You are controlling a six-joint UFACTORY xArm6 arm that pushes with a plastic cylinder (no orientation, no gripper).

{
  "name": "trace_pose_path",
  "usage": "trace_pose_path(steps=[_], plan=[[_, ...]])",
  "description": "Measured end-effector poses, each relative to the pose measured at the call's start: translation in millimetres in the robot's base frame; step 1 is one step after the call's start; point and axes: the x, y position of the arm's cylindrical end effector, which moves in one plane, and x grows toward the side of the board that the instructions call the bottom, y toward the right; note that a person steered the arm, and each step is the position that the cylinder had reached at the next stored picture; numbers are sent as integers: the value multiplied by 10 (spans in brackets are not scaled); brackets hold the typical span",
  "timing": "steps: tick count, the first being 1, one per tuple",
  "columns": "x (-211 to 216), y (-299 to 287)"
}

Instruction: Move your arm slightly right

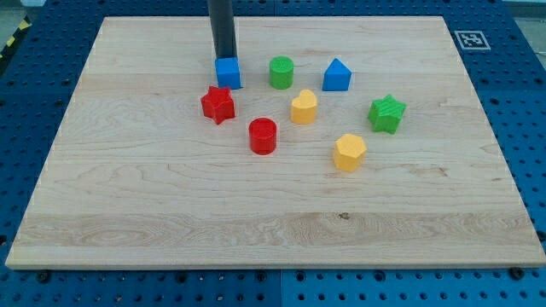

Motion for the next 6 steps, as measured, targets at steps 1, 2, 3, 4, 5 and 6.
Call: trace_pose_path(steps=[1, 2, 3, 4, 5, 6], plan=[[-295, -17], [-334, -17], [-334, 5], [-334, 494], [-304, 952], [-216, 1295]])
